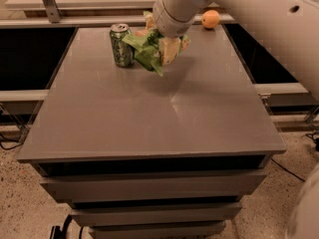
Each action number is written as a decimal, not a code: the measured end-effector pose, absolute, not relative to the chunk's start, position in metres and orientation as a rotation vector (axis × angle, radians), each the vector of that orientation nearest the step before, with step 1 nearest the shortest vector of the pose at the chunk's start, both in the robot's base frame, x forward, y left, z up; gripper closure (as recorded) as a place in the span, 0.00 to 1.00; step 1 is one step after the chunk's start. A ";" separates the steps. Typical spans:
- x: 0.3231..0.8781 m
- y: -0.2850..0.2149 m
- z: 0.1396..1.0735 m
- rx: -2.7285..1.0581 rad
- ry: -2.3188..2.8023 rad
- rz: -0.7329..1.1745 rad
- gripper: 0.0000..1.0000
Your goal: Move green rice chip bag near green can
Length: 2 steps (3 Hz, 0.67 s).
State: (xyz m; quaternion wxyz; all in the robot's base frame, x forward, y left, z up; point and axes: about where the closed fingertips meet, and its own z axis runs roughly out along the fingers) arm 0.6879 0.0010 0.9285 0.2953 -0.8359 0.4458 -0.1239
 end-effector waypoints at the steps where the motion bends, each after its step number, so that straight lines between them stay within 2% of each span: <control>1: 0.694 0.008 0.920 -2.233 1.208 -0.336 0.82; 2: 0.698 0.016 0.912 -2.248 1.222 -0.337 0.60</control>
Offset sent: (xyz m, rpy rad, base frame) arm 0.0142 0.0222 -0.0230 -0.0493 0.0275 -0.0318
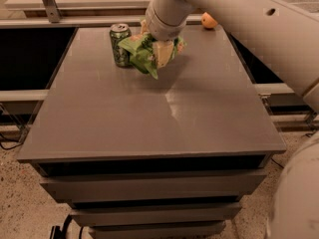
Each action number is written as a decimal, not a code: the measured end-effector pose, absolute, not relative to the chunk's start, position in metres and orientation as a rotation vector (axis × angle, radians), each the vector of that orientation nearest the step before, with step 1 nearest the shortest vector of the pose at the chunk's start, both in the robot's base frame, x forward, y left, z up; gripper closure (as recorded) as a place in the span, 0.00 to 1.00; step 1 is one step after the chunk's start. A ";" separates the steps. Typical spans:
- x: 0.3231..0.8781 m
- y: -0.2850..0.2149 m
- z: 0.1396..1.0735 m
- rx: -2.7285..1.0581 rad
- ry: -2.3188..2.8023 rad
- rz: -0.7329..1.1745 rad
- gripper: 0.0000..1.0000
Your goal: Move green rice chip bag near green can
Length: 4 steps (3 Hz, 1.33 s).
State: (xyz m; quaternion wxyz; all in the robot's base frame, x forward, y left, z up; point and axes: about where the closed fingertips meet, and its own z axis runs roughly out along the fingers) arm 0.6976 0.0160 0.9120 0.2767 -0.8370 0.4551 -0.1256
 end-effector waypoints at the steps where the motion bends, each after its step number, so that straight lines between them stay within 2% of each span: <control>1: 0.699 0.022 0.902 -2.268 1.236 -0.331 0.36; 2: 0.701 0.022 0.892 -2.282 1.259 -0.322 0.13; 3: 0.702 0.022 0.885 -2.300 1.266 -0.326 0.00; 4: 0.702 0.015 0.876 -2.321 1.277 -0.336 0.00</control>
Offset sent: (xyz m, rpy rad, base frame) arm 0.0065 0.0056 -0.0280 -0.0439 0.0557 -0.0276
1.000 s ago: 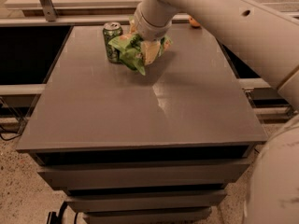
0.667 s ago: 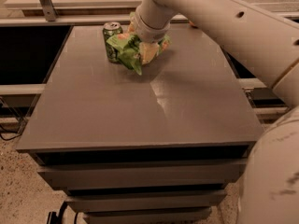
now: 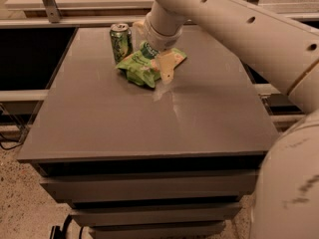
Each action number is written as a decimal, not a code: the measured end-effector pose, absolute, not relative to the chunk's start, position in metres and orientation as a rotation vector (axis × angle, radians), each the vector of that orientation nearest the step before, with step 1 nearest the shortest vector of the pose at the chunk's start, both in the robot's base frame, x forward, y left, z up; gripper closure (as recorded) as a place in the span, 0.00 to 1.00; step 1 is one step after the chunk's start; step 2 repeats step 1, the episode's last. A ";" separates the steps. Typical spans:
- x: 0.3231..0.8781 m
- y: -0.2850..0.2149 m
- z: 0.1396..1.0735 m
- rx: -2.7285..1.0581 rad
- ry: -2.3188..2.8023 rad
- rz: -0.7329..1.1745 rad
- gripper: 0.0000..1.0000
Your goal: Move green rice chip bag near green can
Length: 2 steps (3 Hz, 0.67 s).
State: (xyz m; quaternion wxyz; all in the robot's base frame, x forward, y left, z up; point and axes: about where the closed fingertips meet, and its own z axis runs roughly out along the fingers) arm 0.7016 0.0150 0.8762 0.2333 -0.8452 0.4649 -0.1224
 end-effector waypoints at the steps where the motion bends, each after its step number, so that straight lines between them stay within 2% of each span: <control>1: 0.702 0.015 0.876 -2.321 1.277 -0.336 0.00; 2: 0.702 0.015 0.876 -2.321 1.277 -0.336 0.00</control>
Offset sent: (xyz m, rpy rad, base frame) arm 0.0000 0.0000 0.0000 0.0000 0.0000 0.0000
